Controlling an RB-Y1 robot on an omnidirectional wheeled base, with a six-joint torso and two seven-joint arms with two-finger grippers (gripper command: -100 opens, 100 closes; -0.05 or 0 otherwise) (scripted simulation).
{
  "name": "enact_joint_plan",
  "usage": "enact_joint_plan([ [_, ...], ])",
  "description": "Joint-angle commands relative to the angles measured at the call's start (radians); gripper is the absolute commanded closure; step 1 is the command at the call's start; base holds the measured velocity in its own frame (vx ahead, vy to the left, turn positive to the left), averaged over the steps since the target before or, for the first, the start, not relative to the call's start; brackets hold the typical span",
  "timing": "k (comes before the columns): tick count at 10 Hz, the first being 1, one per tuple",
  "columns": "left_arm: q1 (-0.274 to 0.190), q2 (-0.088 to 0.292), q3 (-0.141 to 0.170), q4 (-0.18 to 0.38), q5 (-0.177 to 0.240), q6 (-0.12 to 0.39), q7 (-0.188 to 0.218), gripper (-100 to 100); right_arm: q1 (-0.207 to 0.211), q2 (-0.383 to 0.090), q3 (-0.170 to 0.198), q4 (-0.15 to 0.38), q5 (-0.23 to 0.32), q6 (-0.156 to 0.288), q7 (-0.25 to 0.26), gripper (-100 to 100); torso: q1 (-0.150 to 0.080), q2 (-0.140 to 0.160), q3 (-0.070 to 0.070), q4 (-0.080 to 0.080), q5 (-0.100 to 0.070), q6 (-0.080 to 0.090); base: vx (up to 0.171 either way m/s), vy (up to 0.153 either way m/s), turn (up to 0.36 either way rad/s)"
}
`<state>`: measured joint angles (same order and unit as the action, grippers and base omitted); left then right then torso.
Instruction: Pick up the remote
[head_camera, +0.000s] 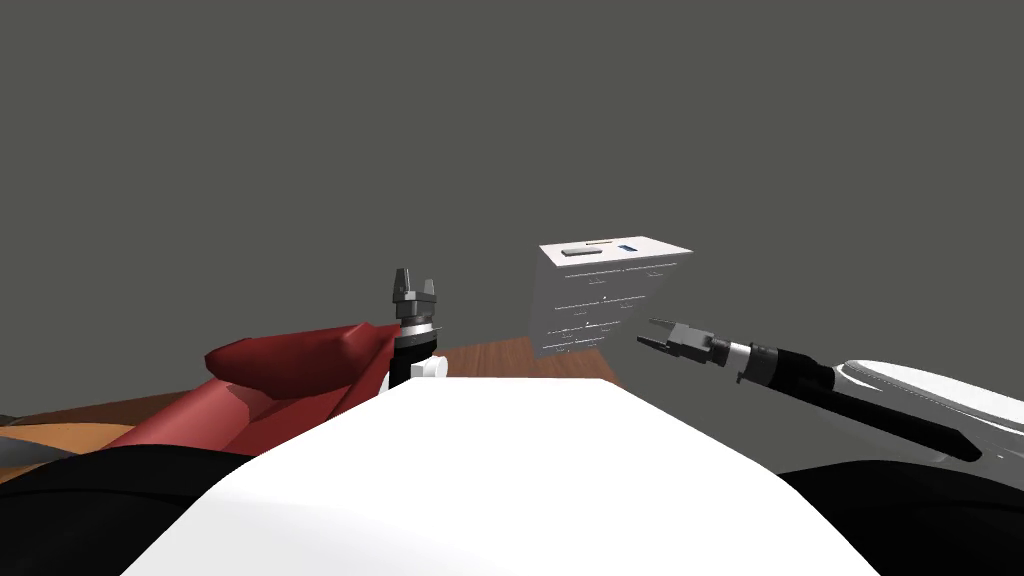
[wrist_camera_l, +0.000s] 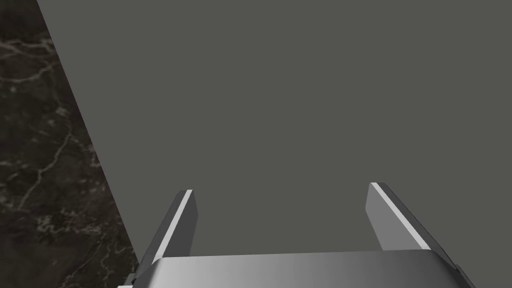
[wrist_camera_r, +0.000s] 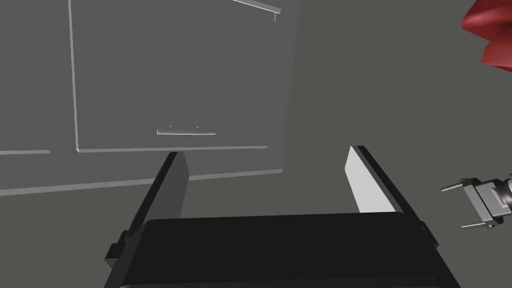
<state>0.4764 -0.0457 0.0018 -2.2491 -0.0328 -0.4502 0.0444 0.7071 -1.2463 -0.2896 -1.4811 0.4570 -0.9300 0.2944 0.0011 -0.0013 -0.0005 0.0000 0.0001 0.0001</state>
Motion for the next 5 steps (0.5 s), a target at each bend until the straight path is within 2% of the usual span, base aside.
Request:
enact_joint_plan([
  [1,0.0,0.0,0.0,0.0,0.0,0.0,0.0,0,0.016,-0.05,-0.022,0.05,0.028,-0.045,0.009,-100,0.0,0.0,0.0,0.0,0.0,0.0,0.012,0.027,0.17],
  [2,0.0,0.0,0.0,0.0,0.0,0.0,0.0,0,0.016,-0.084,-0.022,0.078,0.028,-0.045,0.009,-100,0.001,-0.001,0.0,0.0,0.0,-0.001,0.018,0.027,0.108],
  [3,0.0,0.0,0.0,0.0,0.0,0.0,0.0,0,0.016,-0.096,-0.022,0.078,0.028,-0.045,0.009,-100,0.001,-0.001,0.0,0.0,0.0,0.0,0.014,0.014,-0.011],
  [4,0.0,0.0,0.0,0.0,0.0,0.0,0.0,0,0.034,-0.135,-0.043,0.13,0.055,-0.091,0.02,-100,0.0,0.0,0.0,0.0,0.0,0.0,0.022,0.03,0.178],
  [5,0.0,0.0,0.0,0.0,0.0,0.0,0.0,0,0.034,-0.164,-0.043,0.149,0.055,-0.091,0.02,-100,0.001,-0.001,-0.001,0.0,0.0,-0.001,0.025,0.026,0.095],
])
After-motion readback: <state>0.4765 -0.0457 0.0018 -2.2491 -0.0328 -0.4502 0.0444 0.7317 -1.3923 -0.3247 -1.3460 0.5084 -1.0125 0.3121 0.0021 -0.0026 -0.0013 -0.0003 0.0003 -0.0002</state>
